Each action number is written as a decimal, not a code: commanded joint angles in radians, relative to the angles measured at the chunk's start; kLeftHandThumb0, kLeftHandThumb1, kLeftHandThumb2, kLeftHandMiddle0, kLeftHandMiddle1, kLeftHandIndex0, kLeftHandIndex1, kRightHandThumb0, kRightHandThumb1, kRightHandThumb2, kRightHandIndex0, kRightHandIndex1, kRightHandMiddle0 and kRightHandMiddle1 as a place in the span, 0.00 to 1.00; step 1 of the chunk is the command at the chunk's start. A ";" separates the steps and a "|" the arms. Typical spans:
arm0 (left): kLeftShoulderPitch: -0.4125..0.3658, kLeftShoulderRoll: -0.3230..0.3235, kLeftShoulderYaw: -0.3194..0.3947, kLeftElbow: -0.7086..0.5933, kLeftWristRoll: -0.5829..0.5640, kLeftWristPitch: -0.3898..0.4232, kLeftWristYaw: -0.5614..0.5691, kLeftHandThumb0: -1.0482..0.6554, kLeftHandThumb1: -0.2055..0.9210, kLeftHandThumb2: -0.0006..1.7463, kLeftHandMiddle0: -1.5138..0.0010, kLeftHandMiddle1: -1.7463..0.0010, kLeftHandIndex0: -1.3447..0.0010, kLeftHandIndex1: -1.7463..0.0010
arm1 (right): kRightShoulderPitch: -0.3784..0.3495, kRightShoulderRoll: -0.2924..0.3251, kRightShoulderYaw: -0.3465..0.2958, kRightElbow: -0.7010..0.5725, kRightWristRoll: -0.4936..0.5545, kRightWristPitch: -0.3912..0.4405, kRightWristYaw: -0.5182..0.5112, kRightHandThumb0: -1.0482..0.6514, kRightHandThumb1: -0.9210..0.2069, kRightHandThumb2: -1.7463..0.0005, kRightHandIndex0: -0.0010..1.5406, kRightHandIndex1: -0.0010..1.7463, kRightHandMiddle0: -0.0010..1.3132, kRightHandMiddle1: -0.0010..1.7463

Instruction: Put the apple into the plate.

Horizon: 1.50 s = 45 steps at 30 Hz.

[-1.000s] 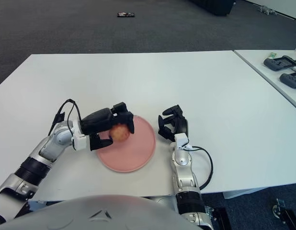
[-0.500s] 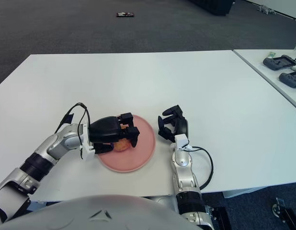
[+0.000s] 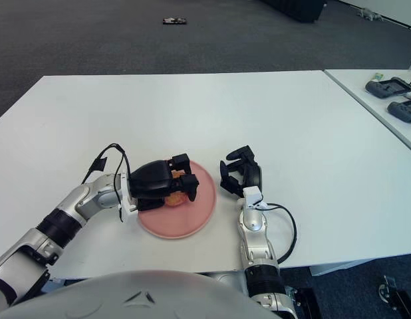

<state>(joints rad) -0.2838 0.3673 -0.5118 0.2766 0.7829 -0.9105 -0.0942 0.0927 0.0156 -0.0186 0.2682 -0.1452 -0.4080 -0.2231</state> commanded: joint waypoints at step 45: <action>0.017 -0.055 0.050 0.146 -0.166 -0.048 0.106 0.07 1.00 0.58 1.00 1.00 1.00 0.90 | 0.026 0.015 0.007 -0.100 -0.028 0.150 -0.033 0.39 0.21 0.51 0.31 0.84 0.26 1.00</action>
<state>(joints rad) -0.2330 0.3116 -0.4884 0.3972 0.5983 -0.9362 -0.0398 0.1089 0.0281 -0.0095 0.1851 -0.1565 -0.2855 -0.2430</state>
